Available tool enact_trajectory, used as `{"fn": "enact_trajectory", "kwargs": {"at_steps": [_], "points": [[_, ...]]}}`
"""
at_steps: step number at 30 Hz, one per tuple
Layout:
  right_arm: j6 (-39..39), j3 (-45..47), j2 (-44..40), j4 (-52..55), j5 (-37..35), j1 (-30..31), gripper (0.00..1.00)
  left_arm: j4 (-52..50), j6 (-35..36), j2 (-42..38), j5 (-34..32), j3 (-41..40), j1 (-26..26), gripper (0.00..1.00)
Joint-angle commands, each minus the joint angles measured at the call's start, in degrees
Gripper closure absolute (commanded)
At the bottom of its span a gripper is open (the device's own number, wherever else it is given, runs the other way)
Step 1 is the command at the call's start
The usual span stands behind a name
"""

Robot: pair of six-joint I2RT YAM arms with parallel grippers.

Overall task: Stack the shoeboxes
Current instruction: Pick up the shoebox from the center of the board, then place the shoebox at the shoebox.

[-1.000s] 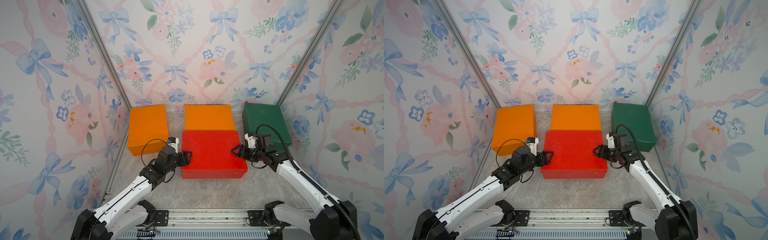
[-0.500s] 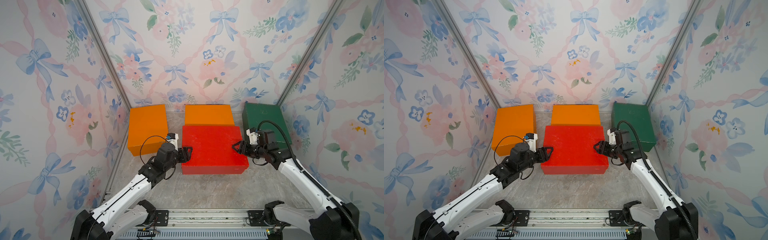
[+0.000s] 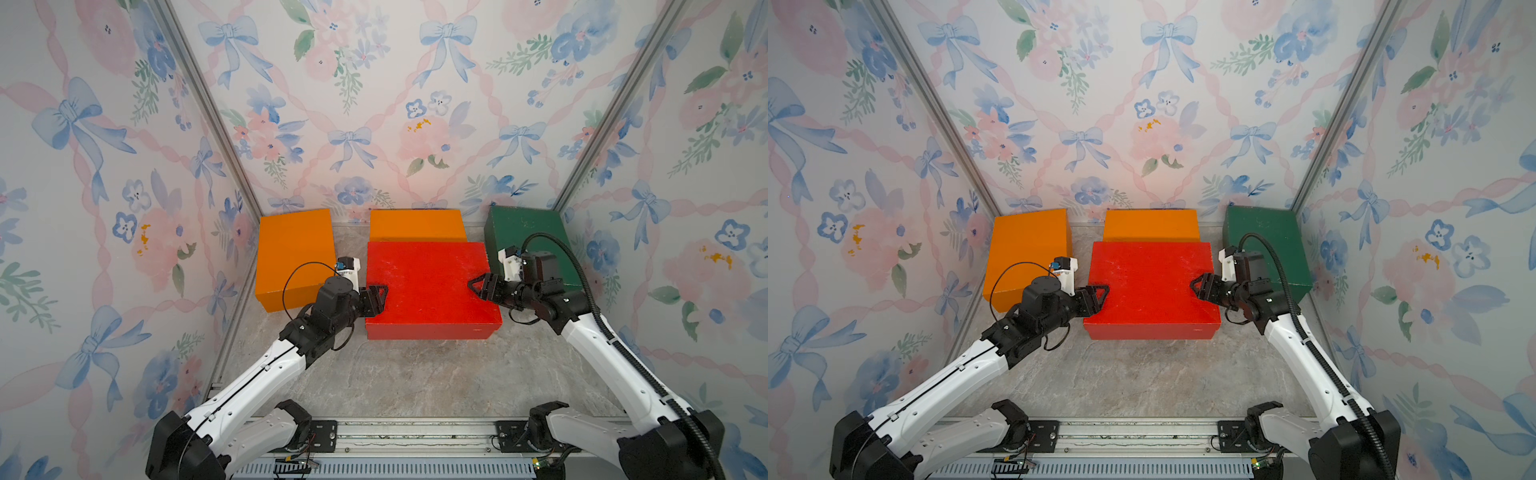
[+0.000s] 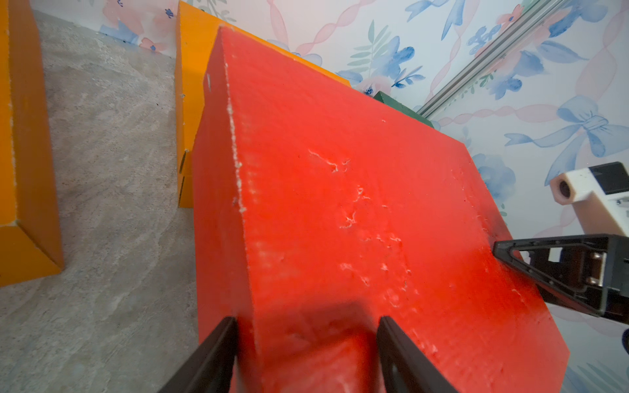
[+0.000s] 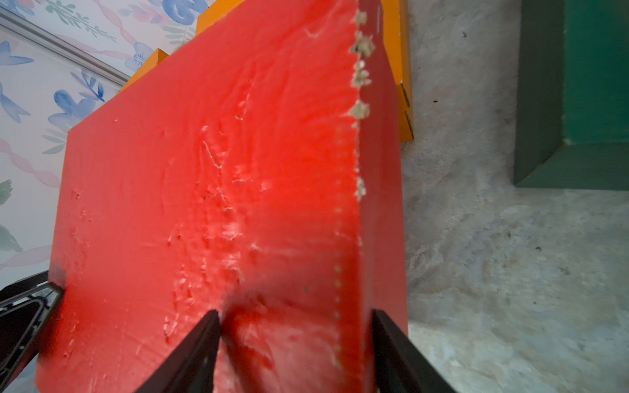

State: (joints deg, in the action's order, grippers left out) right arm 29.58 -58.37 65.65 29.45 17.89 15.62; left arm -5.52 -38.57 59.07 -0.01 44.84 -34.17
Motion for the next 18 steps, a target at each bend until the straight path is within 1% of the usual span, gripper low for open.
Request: {"fn": "enact_trajectory", "kwargs": {"at_steps": [1, 18], "points": [[-0.4, -2.3, 1.4, -0.4, 10.0, 2.1, 0.32, 9.2, 0.9, 1.3, 11.9, 3.8, -3.0, 0.33], [-0.9, -4.9, 3.9, -0.8, 10.6, 0.9, 0.32, 9.3, 1.8, 5.0, 11.5, 8.2, -2.9, 0.33]]}}
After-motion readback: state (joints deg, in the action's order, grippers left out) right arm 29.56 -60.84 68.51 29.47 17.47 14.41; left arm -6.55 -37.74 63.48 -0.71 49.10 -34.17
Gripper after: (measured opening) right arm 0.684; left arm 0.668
